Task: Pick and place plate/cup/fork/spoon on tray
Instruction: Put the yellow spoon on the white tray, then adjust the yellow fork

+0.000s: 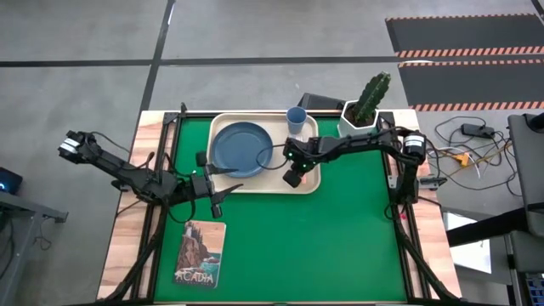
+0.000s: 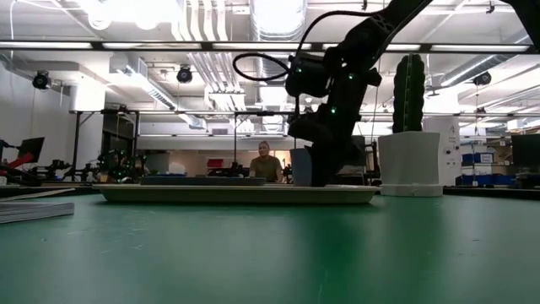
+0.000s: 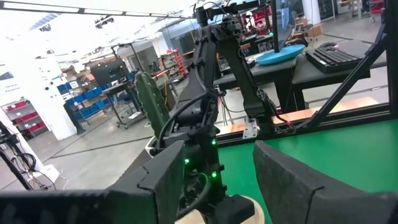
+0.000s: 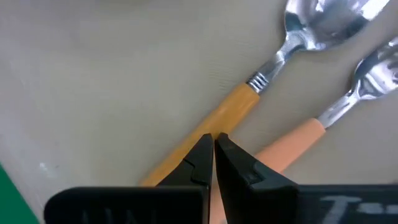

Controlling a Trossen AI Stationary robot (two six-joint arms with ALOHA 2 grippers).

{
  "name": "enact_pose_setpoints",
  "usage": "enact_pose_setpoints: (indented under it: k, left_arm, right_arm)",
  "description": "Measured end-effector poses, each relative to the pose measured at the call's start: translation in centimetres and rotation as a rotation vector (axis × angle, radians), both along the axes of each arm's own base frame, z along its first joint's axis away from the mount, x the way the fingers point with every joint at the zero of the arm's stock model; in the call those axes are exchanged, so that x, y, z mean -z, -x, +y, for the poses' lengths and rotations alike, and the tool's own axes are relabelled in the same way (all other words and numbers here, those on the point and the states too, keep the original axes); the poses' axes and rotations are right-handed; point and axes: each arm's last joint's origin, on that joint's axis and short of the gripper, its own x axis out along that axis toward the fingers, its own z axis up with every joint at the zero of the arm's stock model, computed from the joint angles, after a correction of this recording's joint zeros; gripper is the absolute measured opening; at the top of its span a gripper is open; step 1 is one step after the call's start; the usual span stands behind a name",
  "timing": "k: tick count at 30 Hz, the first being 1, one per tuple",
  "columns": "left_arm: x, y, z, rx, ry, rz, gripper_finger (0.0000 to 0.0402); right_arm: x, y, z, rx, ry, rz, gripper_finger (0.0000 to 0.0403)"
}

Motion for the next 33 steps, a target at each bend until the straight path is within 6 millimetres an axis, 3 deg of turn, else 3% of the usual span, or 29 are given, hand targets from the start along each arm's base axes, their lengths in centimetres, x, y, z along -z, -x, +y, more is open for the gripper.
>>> enact_pose_setpoints:
  k: [10, 21, 27, 33]
  left_arm:
    - [0.0, 0.0, 0.0, 0.0, 0.0, 0.0, 0.0171]
    - [0.0, 0.0, 0.0, 0.0, 0.0, 0.0, 0.0171]
    - [0.0, 0.0, 0.0, 0.0, 0.0, 0.0, 0.0171]
    - [0.0, 0.0, 0.0, 0.0, 0.0, 0.0, 0.0171]
  right_arm:
    - [0.5, -0.5, 1.6, 0.035, -0.025, -0.057, 0.0009]
    - [0.3, -0.6, 1.6, 0.045, -0.024, -0.069, 0.0008]
    - [-1.9, -0.1, 1.7, 0.031, 0.017, -0.114, 0.0008]
    - [-4.8, 2.0, 2.3, 0.023, 0.097, -0.154, 0.0008]
